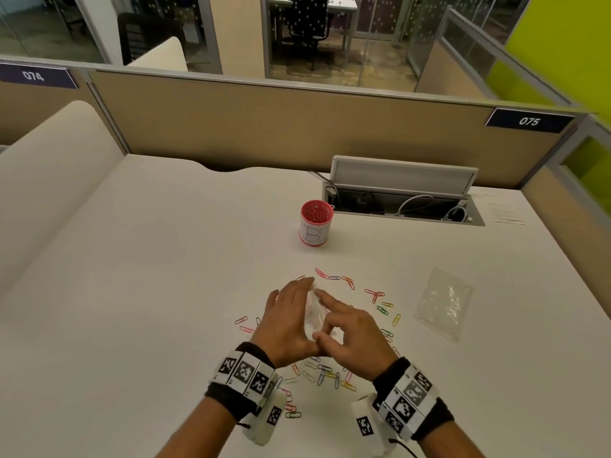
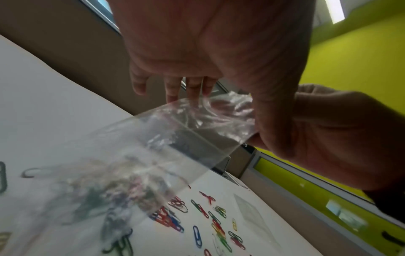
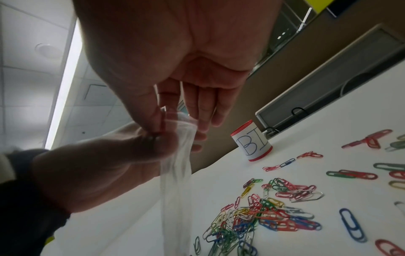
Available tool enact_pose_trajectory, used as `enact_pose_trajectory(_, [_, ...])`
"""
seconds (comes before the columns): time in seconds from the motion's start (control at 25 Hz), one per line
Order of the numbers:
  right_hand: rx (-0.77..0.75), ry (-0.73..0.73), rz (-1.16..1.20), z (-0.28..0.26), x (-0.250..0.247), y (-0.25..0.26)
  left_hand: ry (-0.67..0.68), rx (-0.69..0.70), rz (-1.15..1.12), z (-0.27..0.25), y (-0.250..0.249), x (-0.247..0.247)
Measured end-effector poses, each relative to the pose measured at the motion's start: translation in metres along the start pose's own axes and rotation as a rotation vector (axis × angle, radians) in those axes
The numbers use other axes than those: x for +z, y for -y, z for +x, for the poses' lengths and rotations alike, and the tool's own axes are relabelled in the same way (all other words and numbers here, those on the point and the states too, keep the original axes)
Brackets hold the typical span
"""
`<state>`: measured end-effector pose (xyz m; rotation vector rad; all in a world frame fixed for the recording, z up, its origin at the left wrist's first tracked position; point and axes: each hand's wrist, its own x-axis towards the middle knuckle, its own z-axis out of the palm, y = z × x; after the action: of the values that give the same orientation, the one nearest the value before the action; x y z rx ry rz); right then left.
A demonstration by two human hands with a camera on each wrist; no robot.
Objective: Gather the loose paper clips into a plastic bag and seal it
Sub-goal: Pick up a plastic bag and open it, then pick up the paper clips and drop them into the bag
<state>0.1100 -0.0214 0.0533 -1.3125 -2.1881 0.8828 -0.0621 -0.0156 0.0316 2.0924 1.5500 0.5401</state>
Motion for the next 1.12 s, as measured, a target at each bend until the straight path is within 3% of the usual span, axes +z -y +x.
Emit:
enact_pose_trajectory(0.2, [-0.033, 0.04, -0.069, -0.003, -0.001, 0.004, -0.123, -0.064, -0.147, -0.004, 0.004, 0.014])
enact_pose_trajectory(0.32, [0.009, -0.026, 0.191, -0.006, -0.005, 0.001, -0.157, -0.064, -0.154, -0.009, 0.006, 0.01])
enact_pose_trajectory(0.4, [0.127, -0.125, 0.366, -0.011, -0.01, -0.012, -0.162, -0.091, -0.165, -0.014, 0.009, 0.003])
enact_pose_trajectory(0.48, [0.306, -0.143, 0.263, -0.019, -0.013, -0.038, -0.176, -0.119, -0.164, -0.021, 0.015, -0.003])
enact_pose_trajectory(0.64, [0.651, 0.109, -0.14, -0.04, -0.016, -0.098, -0.21, -0.153, -0.188, -0.038, 0.028, -0.012])
enact_pose_trajectory(0.8, [0.804, 0.115, -0.209, -0.036, -0.022, -0.118, -0.192, -0.184, -0.173, -0.052, 0.038, -0.015])
enact_pose_trajectory(0.96, [0.761, 0.162, -0.266, -0.01, -0.011, -0.111, -0.162, -0.212, -0.148, -0.056, 0.042, -0.017])
enact_pose_trajectory(1.12, [0.559, 0.292, -0.267, 0.017, 0.019, -0.087, -0.168, -0.224, -0.126, -0.053, 0.041, -0.022])
